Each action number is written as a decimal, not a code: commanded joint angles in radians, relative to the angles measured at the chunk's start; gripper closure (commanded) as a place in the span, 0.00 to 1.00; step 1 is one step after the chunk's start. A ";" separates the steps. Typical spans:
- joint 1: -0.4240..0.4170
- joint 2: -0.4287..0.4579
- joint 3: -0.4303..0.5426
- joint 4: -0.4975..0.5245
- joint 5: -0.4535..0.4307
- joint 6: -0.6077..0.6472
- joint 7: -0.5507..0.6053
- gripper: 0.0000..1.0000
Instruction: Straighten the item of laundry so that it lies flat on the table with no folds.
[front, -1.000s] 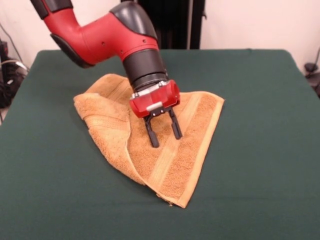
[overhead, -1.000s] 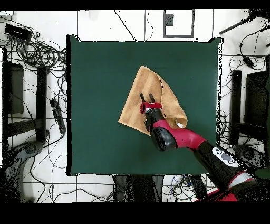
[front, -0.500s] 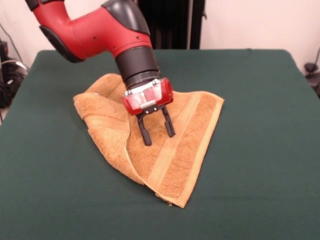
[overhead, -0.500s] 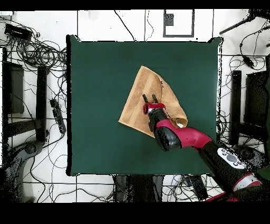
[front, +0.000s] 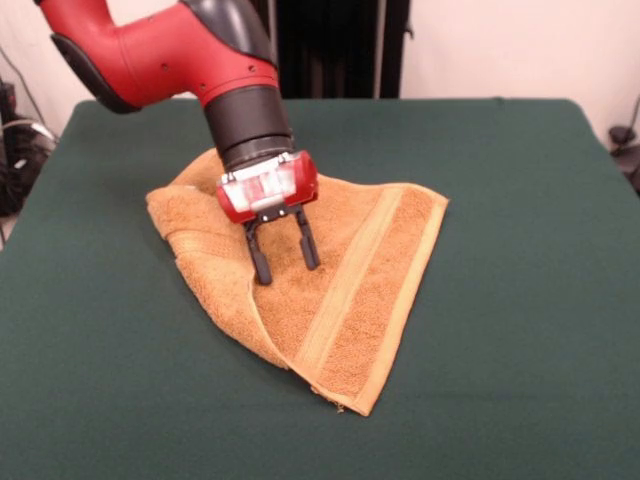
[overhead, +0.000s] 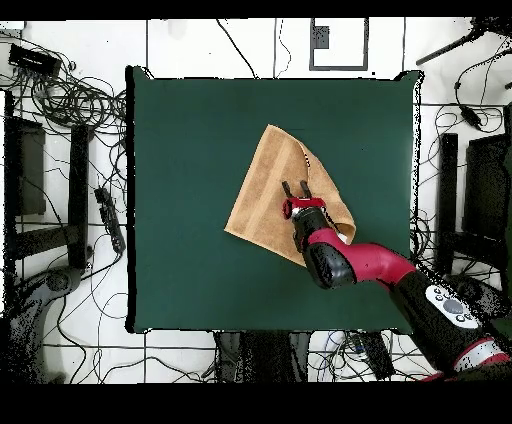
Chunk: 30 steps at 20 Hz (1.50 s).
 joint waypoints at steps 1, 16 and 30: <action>0.068 0.002 -0.056 -0.099 -0.051 0.085 0.052 0.00; 0.312 0.042 -0.417 -0.302 0.029 -0.153 -0.056 0.00; 0.421 0.017 -0.533 -0.357 -0.053 -0.190 -0.055 0.00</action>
